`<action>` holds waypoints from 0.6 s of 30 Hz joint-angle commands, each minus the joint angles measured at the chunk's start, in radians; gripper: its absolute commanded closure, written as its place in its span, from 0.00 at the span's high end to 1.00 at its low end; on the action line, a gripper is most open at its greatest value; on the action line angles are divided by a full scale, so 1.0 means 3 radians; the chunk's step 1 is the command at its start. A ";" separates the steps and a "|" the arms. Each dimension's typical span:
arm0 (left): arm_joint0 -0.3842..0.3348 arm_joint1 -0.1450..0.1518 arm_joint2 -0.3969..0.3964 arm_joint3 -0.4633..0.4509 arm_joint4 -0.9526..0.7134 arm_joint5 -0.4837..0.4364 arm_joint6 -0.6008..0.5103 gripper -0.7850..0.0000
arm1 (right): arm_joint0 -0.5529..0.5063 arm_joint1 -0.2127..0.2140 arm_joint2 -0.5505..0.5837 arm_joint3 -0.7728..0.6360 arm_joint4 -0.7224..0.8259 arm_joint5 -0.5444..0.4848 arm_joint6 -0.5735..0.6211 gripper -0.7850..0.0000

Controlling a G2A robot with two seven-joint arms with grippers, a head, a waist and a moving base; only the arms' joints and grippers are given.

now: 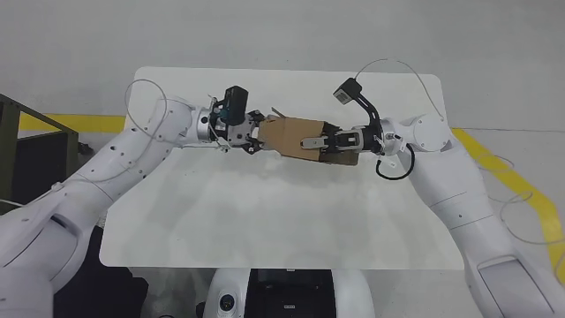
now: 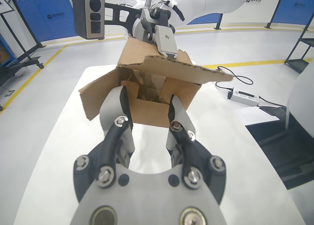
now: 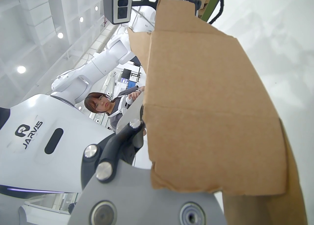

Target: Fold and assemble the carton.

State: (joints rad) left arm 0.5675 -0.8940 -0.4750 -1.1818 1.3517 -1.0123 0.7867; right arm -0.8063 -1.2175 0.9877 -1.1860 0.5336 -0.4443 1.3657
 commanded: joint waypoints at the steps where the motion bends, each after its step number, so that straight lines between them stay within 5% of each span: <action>1: 0.0016 -0.0003 -0.0024 -0.0013 -0.0007 0.0000 -0.0020 0.44 | -0.0001 0.0001 0.0002 -0.0001 -0.0003 -0.0003 -0.0011 0.00; 12: 0.0107 -0.0001 -0.0151 -0.0118 0.0008 0.0000 -0.0137 0.49 | -0.0014 0.0004 0.0003 -0.0003 0.0005 0.0008 -0.0026 0.00; 18: 0.0156 0.0011 -0.0212 -0.0167 0.0034 0.0000 -0.0163 0.65 | -0.0015 0.0005 0.0005 0.0010 0.0009 -0.0004 -0.0031 0.00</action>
State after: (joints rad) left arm 0.6124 -0.8913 -0.5364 -1.2309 1.3615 -1.0123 0.7383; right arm -0.8110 -1.2162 0.9892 -1.1833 0.5362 -0.4453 1.3561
